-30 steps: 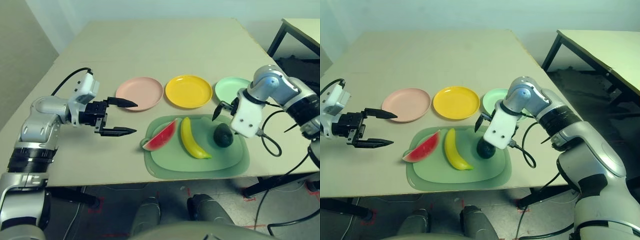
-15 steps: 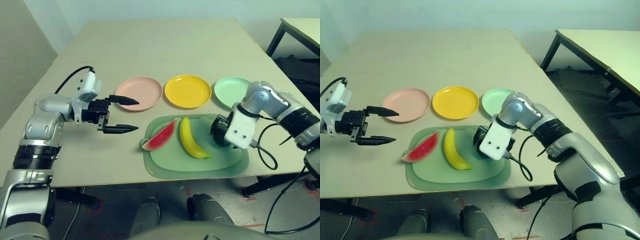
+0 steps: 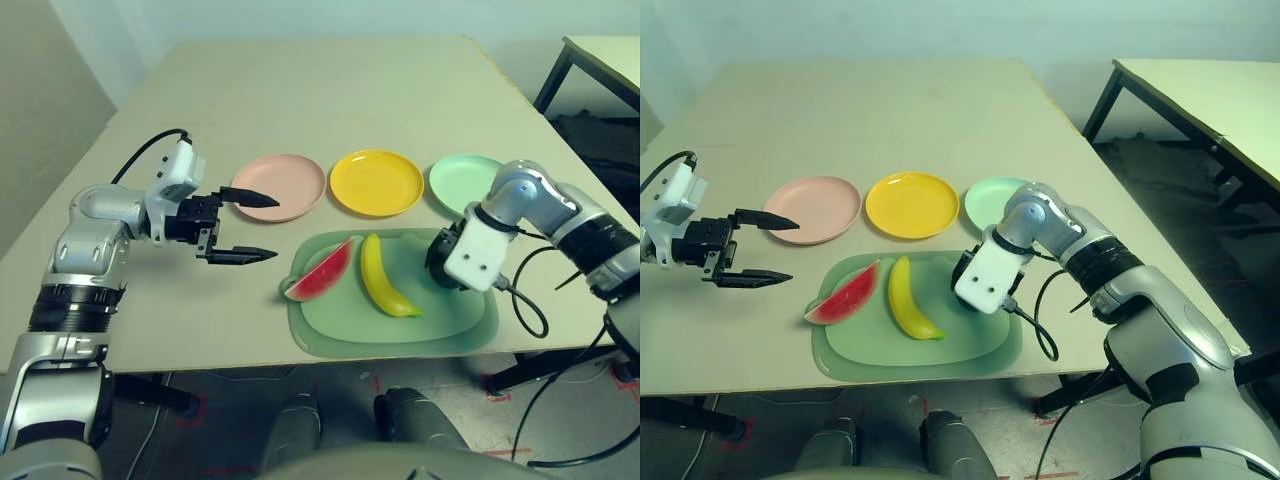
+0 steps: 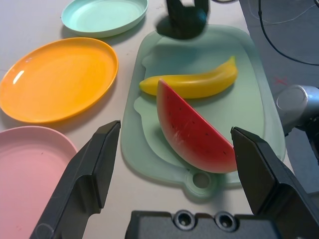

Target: Place the fruits into color-matched plates.

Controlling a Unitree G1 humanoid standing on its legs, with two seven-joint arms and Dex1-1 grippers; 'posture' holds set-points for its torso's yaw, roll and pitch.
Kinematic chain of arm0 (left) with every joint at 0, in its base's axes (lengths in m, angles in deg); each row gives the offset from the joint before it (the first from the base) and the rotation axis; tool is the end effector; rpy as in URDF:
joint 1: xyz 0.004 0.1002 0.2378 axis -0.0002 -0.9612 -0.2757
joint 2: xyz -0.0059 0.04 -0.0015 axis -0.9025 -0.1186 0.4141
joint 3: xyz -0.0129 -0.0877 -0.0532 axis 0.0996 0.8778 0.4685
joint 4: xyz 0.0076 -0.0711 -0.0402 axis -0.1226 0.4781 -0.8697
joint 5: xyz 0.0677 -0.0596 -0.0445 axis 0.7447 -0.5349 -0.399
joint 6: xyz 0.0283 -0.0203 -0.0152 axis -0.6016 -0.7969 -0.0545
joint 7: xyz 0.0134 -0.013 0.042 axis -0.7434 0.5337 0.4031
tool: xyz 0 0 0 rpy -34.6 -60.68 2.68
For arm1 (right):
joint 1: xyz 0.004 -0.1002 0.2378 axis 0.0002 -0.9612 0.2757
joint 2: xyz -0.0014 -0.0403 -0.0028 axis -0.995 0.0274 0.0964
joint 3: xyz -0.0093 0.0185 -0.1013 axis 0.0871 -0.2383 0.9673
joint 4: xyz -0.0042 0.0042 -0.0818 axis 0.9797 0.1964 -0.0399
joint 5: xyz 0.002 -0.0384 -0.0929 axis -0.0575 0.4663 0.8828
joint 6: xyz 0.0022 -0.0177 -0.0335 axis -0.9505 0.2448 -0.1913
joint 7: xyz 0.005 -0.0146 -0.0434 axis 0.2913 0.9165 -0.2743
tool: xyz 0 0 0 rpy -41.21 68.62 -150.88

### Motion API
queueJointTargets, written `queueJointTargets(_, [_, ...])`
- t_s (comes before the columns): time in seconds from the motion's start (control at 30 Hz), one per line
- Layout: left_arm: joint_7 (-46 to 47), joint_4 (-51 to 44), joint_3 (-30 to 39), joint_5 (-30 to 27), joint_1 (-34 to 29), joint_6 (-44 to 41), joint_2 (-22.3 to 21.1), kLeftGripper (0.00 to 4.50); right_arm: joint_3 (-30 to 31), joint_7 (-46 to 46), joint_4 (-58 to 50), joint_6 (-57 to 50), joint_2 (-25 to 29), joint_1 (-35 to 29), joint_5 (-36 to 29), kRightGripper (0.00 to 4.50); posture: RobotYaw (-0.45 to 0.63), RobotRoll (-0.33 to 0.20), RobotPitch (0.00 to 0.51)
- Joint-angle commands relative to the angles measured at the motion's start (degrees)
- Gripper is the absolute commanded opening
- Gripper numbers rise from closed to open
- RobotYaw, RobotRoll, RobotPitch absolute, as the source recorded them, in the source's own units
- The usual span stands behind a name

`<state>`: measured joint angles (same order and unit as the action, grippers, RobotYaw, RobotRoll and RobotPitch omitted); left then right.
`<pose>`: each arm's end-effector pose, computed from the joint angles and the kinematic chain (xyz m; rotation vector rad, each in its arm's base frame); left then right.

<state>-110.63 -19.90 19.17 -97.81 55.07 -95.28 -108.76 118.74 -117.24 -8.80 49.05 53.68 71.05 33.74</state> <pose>0.2755 0.2982 0.1949 0.4552 0.1303 -1.3753 0.3355 -0.1595 0.2345 -1.6560 0.1976 1.8377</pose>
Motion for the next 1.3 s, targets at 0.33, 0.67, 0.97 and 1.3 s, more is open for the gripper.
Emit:
queueJointTargets(0.33, [5.86,-2.83,0.35,0.19,-0.73,-4.74,0.34,4.5,3.1,38.0,36.74,-1.53,-5.39,10.36,30.03,3.08,-0.04,0.0,0.057])
queueJointTargets(0.67, [6.13,-4.49,1.65,-0.35,-3.25,-5.0,-1.48,4.5,2.02,48.11,39.51,-6.48,-7.51,7.96,36.39,4.07,-0.03,0.0,0.061])
queueJointTargets(0.97, [3.91,-3.95,1.48,-0.59,-2.82,-3.4,-1.72,4.5,0.63,42.11,35.49,7.8,-7.06,15.83,37.14,4.48,-0.06,0.0,0.051])
queueJointTargets(1.3, [2.14,-3.34,2.07,-0.51,-3.62,-2.69,-2.47,4.5,-0.79,5.54,5.12,17.46,-7.61,4.54,7.8,4.48,-0.05,0.0,0.052])
